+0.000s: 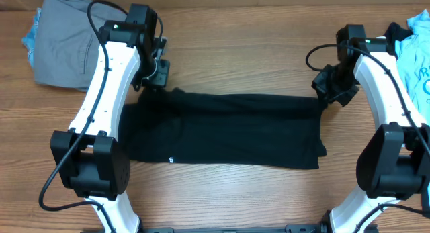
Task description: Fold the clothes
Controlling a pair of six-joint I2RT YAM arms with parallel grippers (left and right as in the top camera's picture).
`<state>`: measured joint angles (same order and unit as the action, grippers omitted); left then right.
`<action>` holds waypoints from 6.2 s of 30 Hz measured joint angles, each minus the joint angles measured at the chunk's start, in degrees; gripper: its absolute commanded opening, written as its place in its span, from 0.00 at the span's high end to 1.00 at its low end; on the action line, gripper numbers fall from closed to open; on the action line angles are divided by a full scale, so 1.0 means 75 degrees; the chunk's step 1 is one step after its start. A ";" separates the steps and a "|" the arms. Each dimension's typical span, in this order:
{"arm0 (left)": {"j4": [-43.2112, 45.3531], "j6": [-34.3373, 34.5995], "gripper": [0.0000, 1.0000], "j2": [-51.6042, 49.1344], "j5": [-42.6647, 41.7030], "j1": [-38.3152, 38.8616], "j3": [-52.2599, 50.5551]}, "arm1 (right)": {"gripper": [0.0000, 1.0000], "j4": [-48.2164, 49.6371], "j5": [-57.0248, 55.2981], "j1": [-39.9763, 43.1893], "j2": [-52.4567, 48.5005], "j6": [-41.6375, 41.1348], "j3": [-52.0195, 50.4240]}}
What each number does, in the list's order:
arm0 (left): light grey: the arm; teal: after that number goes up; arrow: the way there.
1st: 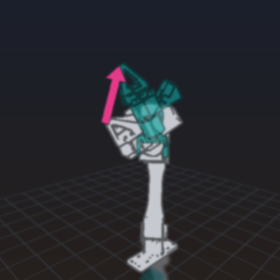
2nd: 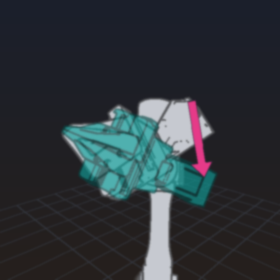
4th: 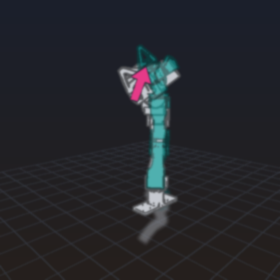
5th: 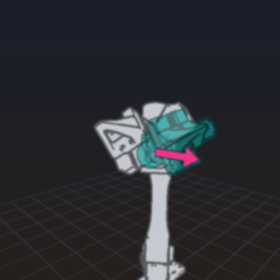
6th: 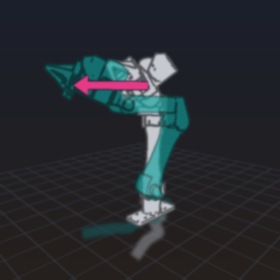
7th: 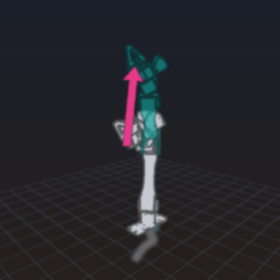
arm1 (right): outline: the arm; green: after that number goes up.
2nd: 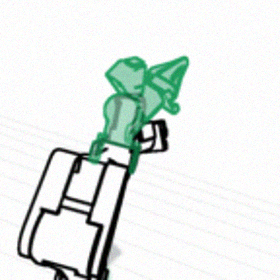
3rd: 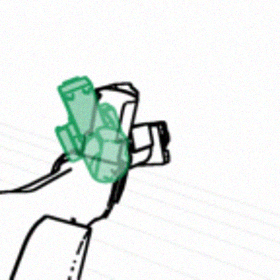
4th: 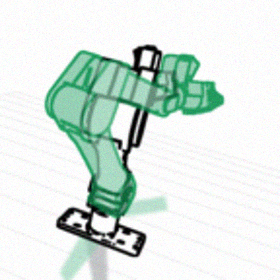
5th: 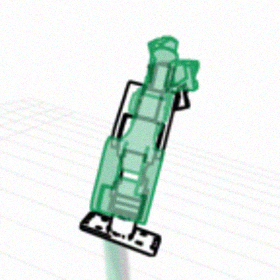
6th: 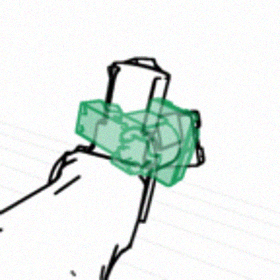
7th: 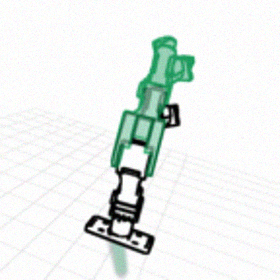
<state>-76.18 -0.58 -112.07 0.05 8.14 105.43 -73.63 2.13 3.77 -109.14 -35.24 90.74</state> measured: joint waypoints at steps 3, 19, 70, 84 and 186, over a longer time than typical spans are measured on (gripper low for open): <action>-0.0501 0.0067 0.96 0.0000 0.0003 0.0000 0.0000 | 0.96 -0.0350 0.0003 0.0000 0.0000 -0.0017 0.0000; -0.1029 0.0210 0.96 0.0000 0.0006 0.0000 -0.1174 | 0.96 -0.1078 -0.0006 -0.0003 0.0000 0.0274 -0.0154; 0.1378 -0.0175 0.39 0.0006 -0.2498 -0.0087 -0.2757 | 0.05 -0.0562 -0.0087 -0.0708 0.0000 0.1174 -0.0726; 0.1335 -0.0356 0.41 0.0006 -0.2119 0.0819 -0.2757 | 0.05 0.0933 0.0064 -0.0708 0.0003 0.1309 -0.2774; 0.2334 0.1075 0.96 0.0172 -0.2457 -0.2419 -0.5231 | 0.96 0.3022 0.1661 -0.0020 0.0393 0.1256 -0.3771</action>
<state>-58.67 7.49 -110.78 -18.37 -10.00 66.19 -50.96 14.59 3.62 -106.19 -25.82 62.46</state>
